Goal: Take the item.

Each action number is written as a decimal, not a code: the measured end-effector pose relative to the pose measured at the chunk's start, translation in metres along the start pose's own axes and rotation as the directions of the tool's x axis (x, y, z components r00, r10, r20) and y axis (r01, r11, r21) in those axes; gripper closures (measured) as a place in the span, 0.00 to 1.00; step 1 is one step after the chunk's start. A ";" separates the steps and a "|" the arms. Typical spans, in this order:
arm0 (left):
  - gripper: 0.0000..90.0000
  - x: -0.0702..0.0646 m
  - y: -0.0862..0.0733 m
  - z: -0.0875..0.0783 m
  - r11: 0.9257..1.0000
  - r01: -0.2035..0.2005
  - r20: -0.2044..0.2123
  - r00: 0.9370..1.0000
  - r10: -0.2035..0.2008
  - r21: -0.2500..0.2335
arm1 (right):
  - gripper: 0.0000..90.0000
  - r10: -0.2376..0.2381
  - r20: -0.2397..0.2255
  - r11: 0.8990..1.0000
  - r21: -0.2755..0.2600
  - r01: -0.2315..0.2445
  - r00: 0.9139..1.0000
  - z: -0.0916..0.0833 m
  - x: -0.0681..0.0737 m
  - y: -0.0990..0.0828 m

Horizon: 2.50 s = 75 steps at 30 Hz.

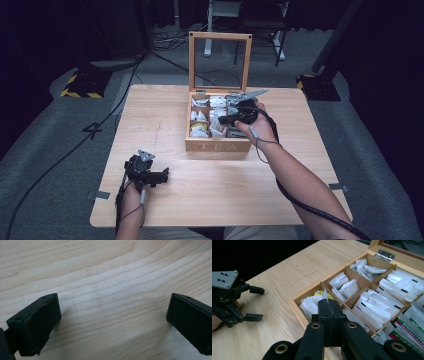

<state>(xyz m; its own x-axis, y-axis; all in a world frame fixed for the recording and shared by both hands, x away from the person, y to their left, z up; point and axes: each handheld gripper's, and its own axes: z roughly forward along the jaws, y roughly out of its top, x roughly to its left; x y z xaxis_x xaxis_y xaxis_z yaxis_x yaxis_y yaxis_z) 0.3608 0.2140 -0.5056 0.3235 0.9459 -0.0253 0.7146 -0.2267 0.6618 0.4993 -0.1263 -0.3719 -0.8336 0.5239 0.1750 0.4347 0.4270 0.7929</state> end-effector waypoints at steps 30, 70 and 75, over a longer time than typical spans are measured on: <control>0.00 0.000 0.000 0.000 1.000 0.002 -0.002 1.000 -0.002 0.001 | 1.00 -0.011 0.019 0.991 -0.136 0.013 1.000 -0.075 0.001 -0.016; 0.00 0.000 0.000 0.000 1.000 0.002 -0.006 1.000 -0.002 0.001 | 1.00 0.075 0.224 0.988 -0.146 -0.042 0.972 -0.175 -0.044 -0.085; 0.00 0.000 0.000 0.000 1.000 0.002 -0.006 1.000 -0.002 0.001 | 1.00 0.092 0.249 0.990 -0.129 -0.061 0.964 -0.178 -0.053 -0.094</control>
<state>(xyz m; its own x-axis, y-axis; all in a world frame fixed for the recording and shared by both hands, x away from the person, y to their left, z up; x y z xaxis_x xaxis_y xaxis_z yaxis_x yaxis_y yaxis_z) 0.3609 0.2139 -0.5054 0.3179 0.9479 -0.0220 0.7160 -0.2247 0.6609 0.4416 -0.3254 -0.3521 -0.6788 0.7280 0.0958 0.4371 0.2957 0.8494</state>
